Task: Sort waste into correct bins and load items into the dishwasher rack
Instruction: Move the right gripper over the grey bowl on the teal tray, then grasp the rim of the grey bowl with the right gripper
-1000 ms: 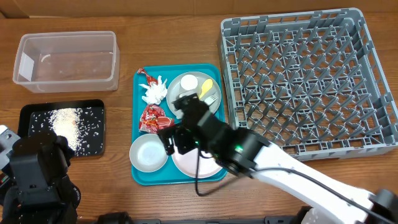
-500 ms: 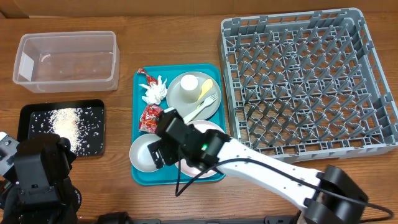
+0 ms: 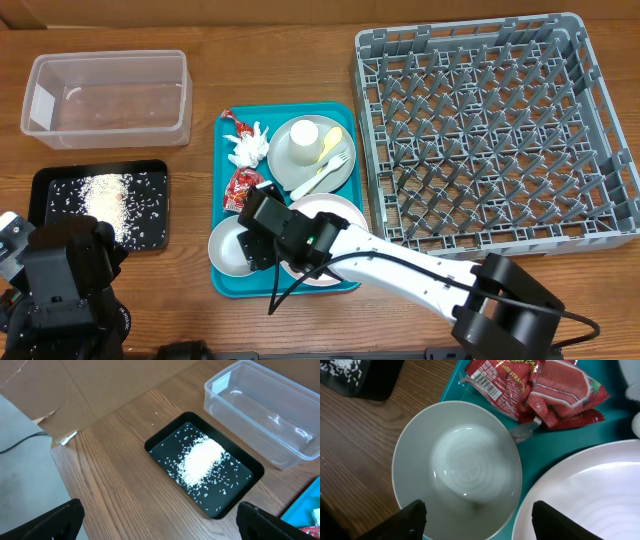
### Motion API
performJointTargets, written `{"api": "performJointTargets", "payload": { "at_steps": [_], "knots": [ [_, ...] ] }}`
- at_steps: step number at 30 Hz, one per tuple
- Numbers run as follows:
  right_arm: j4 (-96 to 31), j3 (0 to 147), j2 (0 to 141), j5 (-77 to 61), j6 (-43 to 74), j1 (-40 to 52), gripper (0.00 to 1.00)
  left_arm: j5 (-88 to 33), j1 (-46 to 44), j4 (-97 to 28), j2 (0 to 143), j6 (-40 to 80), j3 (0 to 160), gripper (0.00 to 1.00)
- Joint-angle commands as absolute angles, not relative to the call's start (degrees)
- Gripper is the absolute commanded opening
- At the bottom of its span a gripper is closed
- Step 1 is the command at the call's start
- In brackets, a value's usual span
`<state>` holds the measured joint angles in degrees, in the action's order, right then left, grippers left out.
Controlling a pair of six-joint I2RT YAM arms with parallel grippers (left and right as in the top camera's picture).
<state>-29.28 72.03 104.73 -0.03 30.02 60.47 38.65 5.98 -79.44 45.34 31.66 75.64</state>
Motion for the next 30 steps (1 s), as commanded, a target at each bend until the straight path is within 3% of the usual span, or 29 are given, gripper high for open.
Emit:
{"api": "performJointTargets", "payload": {
  "at_steps": [1,12,19,30],
  "knots": [
    [-28.49,73.34,106.59,0.34,30.50,60.69,0.71,37.58,6.09,-79.61,45.32,33.26,76.25,1.00],
    [-27.70,73.34,109.36,2.02,31.62,60.69,0.68,36.53,6.09,-79.72,45.32,33.26,76.25,1.00],
    [-26.68,73.36,110.13,2.00,31.57,60.69,0.58,36.56,6.09,-79.75,45.32,33.23,76.25,1.00],
    [-26.30,73.36,110.13,1.58,31.59,60.69,0.31,36.62,6.09,-79.72,45.32,33.21,76.25,1.00]
  ]
}}
